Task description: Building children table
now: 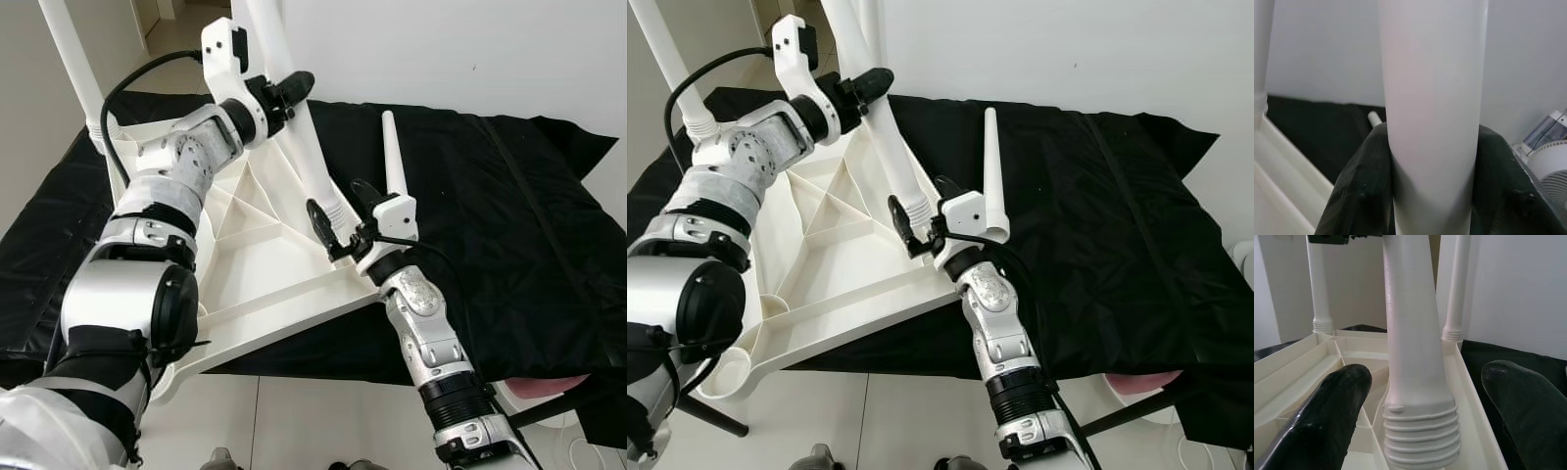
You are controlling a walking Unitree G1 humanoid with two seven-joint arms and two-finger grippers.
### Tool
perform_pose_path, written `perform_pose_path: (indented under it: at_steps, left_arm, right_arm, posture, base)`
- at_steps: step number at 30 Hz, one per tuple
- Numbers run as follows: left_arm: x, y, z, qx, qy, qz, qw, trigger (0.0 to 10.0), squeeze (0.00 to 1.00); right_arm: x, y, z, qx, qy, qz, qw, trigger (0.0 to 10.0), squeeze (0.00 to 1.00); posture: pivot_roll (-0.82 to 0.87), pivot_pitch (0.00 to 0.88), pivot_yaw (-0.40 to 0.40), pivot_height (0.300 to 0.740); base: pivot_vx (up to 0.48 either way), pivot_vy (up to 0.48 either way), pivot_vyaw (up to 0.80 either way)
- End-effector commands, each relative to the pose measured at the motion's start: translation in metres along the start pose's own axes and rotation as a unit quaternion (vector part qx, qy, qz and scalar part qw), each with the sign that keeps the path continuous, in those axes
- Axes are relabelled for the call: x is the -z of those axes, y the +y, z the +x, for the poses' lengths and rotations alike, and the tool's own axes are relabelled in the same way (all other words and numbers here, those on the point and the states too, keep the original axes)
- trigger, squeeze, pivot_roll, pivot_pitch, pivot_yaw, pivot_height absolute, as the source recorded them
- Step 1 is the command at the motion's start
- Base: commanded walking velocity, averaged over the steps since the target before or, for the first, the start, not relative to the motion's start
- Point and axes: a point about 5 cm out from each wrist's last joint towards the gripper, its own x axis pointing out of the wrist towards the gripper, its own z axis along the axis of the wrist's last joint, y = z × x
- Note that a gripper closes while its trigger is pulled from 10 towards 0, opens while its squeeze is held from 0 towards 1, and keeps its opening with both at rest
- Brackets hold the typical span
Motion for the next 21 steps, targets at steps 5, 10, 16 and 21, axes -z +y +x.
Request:
perform_pose_path:
  at_steps: [5,10,16,21]
  left_arm:
    - [0.002,-0.025,-0.001,0.031,-0.035,0.099,0.994,10.0,0.00]
    - [0.008,-0.041,-0.001,0.020,-0.045,0.168,0.985,10.0,0.00]
    - [0.015,-0.056,0.000,0.018,-0.052,0.182,0.982,10.0,0.00]
    - [0.020,-0.068,0.000,0.024,-0.056,0.172,0.983,10.0,0.00]
  right_arm:
    - [-0.013,-0.012,0.009,-0.005,0.025,-0.021,0.999,10.0,0.00]
    - [-0.014,-0.015,0.018,-0.022,0.057,-0.032,0.998,10.0,0.00]
    - [-0.007,-0.018,0.025,-0.038,0.096,-0.053,0.993,10.0,0.00]
    - [-0.002,-0.015,0.029,-0.050,0.113,-0.068,0.990,10.0,0.00]
  posture:
    - [0.00,0.000,-0.055,0.740]
    - [0.01,0.000,-0.062,0.740]
    - [0.03,0.000,-0.072,0.740]
    - [0.03,0.000,-0.075,0.740]
  base:
    - [0.000,0.000,0.00]
    - [0.000,0.000,0.00]
    - [0.000,0.000,0.00]
    - [0.000,0.000,0.00]
